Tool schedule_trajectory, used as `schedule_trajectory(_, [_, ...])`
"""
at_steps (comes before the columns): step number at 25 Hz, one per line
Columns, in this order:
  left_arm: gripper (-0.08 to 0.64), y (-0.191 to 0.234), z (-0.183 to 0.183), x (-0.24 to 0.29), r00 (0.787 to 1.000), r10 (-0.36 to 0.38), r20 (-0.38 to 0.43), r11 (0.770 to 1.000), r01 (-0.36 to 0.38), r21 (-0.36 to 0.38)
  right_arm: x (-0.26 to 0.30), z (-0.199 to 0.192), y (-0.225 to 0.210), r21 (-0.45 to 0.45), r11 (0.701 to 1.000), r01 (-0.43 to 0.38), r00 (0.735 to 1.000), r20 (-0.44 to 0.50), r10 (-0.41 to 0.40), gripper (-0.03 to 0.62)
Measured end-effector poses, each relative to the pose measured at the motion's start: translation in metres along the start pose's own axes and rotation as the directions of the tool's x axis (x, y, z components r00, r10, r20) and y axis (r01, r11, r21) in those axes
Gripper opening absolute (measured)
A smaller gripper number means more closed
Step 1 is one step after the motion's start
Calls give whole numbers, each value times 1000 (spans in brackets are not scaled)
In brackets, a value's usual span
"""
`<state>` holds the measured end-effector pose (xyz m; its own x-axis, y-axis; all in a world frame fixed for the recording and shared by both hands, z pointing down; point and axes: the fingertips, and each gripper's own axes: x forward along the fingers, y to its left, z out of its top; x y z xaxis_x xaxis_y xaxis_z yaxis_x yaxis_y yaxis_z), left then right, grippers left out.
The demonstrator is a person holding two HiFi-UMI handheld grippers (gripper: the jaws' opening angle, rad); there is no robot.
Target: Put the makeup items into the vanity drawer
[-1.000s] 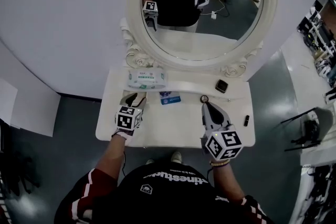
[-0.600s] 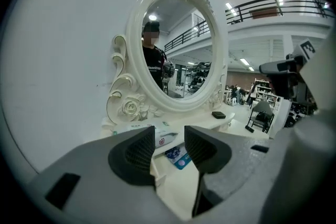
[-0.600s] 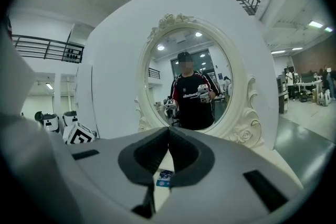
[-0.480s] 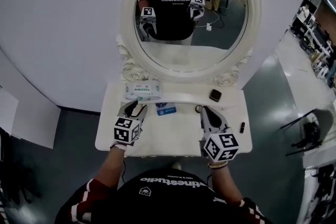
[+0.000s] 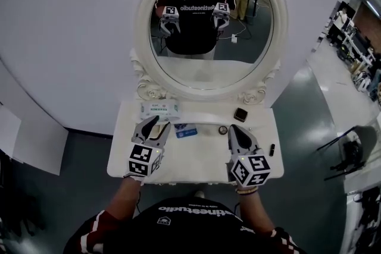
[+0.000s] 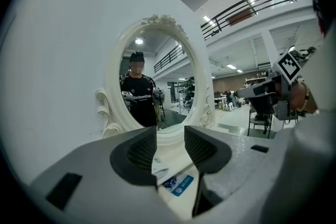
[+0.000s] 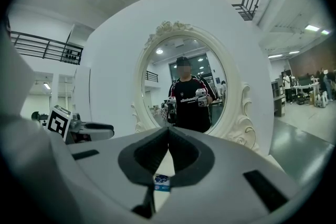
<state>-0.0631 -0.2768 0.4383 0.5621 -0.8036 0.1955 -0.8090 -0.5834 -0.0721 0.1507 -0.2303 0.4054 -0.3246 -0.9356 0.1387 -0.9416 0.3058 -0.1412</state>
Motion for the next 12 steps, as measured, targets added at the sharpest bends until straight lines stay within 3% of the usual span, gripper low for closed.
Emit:
schedule_trajectory(7, [164, -10, 42, -16, 994, 11, 112, 1000, -9, -23, -4, 9, -2, -38, 999, 12, 1000, 7, -12, -8])
schedule_trajectory(12, [142, -5, 65, -29, 981, 58, 184, 997, -48, -55, -6, 16, -3, -60, 998, 22, 1000, 20, -21, -8])
